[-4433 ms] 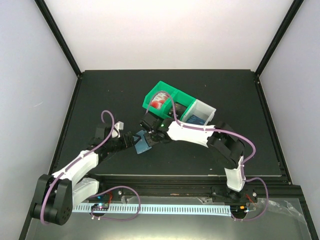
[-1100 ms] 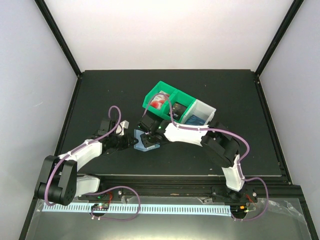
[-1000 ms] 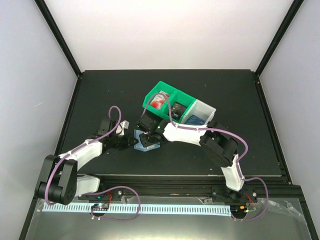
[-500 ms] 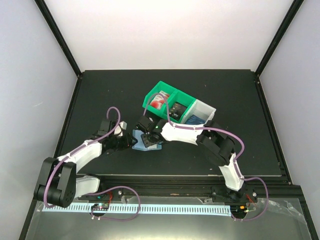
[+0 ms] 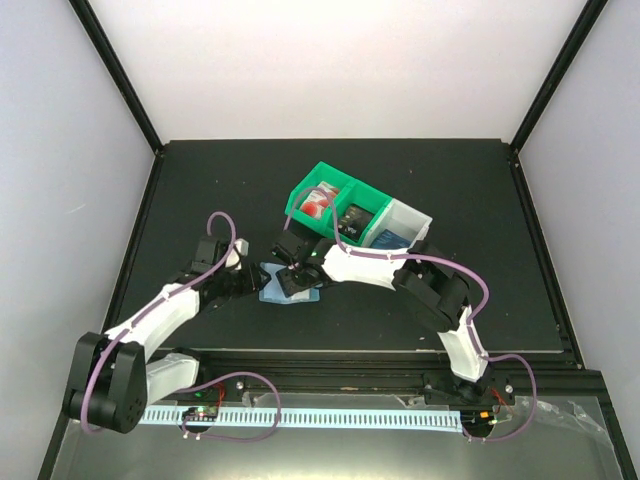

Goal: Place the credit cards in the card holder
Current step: Open the card holder at the center of the board.

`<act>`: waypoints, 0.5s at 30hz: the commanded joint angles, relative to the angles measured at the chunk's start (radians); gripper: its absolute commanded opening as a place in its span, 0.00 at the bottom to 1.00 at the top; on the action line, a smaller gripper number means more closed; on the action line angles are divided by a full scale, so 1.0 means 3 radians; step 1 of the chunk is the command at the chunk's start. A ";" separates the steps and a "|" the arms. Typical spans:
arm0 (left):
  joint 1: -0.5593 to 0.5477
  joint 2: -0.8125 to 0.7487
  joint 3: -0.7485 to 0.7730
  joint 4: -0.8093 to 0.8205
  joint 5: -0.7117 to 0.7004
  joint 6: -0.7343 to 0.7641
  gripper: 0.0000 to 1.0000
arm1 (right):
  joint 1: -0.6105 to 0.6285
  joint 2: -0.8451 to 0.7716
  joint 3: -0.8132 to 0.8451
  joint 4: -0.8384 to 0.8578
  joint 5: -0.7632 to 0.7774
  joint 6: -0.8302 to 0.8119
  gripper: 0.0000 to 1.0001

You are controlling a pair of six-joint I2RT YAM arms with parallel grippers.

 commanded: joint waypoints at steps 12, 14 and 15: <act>-0.0143 -0.0039 0.0038 0.0368 0.0388 -0.0093 0.37 | 0.0008 -0.0232 -0.0162 0.0204 -0.0173 0.0111 0.67; -0.0168 0.0008 0.0023 0.0419 0.0373 -0.0113 0.33 | 0.0006 -0.0234 -0.0180 0.0222 -0.0181 0.0116 0.68; -0.0179 0.0037 0.0019 0.0432 0.0347 -0.0117 0.31 | 0.0005 -0.0241 -0.0195 0.0235 -0.0188 0.0120 0.68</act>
